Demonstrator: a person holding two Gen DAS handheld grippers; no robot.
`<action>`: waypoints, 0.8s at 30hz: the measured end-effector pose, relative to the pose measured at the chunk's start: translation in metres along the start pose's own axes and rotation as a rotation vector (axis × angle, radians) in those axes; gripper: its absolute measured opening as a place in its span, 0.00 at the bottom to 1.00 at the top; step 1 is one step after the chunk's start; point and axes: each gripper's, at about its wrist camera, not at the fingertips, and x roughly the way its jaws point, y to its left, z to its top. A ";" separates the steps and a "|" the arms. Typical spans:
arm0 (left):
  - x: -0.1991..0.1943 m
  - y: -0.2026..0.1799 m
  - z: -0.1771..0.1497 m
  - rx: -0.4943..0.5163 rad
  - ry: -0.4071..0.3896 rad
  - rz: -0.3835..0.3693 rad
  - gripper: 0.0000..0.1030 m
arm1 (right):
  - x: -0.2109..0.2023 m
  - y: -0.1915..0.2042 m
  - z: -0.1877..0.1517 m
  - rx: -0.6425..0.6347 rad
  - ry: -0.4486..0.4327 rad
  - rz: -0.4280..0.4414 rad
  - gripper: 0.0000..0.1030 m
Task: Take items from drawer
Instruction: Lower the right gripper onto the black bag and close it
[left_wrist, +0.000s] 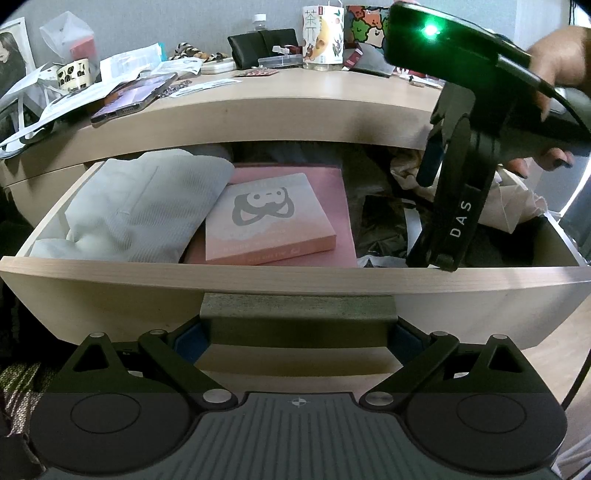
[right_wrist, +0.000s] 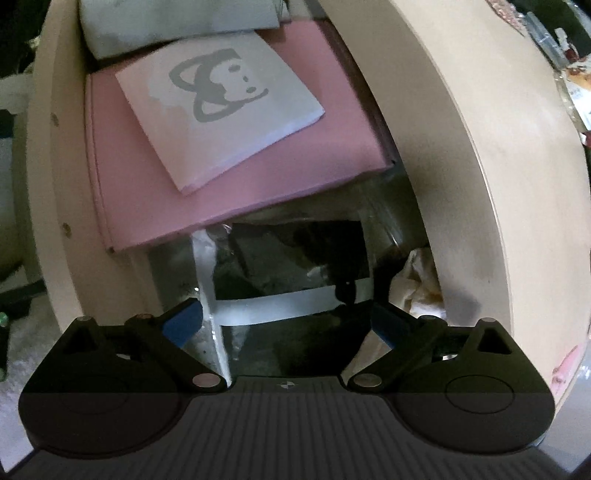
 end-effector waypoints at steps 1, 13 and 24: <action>0.000 0.000 0.000 -0.001 0.000 0.000 0.95 | 0.002 -0.002 0.002 -0.012 0.010 0.010 0.97; 0.001 0.001 0.000 0.001 0.000 0.001 0.95 | 0.027 -0.010 0.006 -0.024 0.060 0.144 0.97; 0.000 0.002 -0.001 0.001 -0.004 0.001 0.95 | 0.042 -0.020 0.003 -0.010 0.063 0.184 0.97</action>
